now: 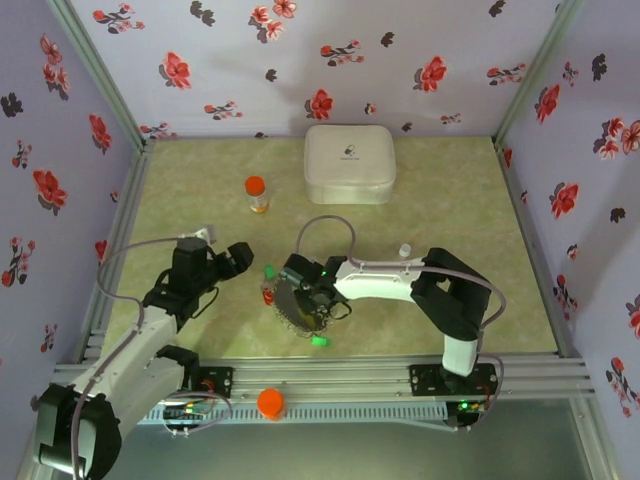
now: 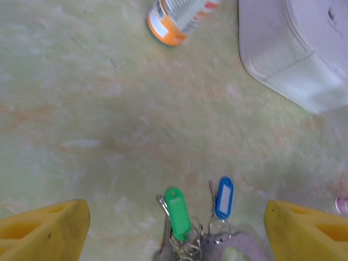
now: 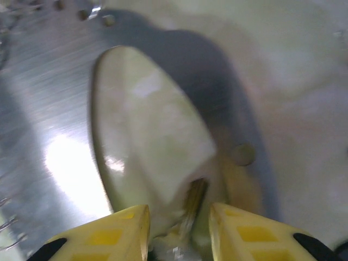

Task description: Put the keys on the keyring

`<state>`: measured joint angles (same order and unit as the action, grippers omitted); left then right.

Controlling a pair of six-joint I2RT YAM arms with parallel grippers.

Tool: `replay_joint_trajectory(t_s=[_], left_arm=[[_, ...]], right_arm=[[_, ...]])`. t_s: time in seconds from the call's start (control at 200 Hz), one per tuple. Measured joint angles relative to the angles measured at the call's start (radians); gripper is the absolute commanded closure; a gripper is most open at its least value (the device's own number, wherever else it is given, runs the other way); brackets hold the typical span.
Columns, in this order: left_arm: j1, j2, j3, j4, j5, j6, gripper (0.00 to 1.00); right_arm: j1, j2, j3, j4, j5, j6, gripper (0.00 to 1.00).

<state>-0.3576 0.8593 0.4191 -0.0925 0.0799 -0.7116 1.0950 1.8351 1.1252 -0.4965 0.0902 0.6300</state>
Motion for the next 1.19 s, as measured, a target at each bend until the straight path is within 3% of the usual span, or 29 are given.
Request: replay_joint_trajectory(t_s=[0.245, 0.435, 0.62, 0.84, 1.0, 1.195], left_arm=[[-0.198, 0.039, 0.06, -0.038, -0.097, 0.022, 0.18], [-0.271, 0.055, 0.063, -0.044, -0.15, 0.012, 0.21], [-0.279, 0.058, 0.046, -0.039, -0.175, 0.011, 0.2], [-0.256, 0.058, 0.027, 0.023, -0.182, 0.012, 0.23], [-0.239, 0.058, 0.022, 0.06, -0.171, 0.014, 0.24], [-0.233, 0.048, 0.007, 0.079, -0.136, 0.015, 0.25]], right_arm=[[-0.102, 0.0, -0.002, -0.011, 0.01, -0.067, 0.67], [-0.14, -0.005, 0.0, -0.041, 0.028, -0.099, 0.67], [-0.092, -0.088, -0.016, -0.071, 0.031, -0.032, 0.69], [0.039, -0.214, -0.079, -0.004, 0.018, 0.24, 0.77], [0.053, -0.208, -0.133, 0.057, 0.02, 0.416, 0.77], [0.053, -0.207, -0.159, 0.107, 0.031, 0.518, 0.83]])
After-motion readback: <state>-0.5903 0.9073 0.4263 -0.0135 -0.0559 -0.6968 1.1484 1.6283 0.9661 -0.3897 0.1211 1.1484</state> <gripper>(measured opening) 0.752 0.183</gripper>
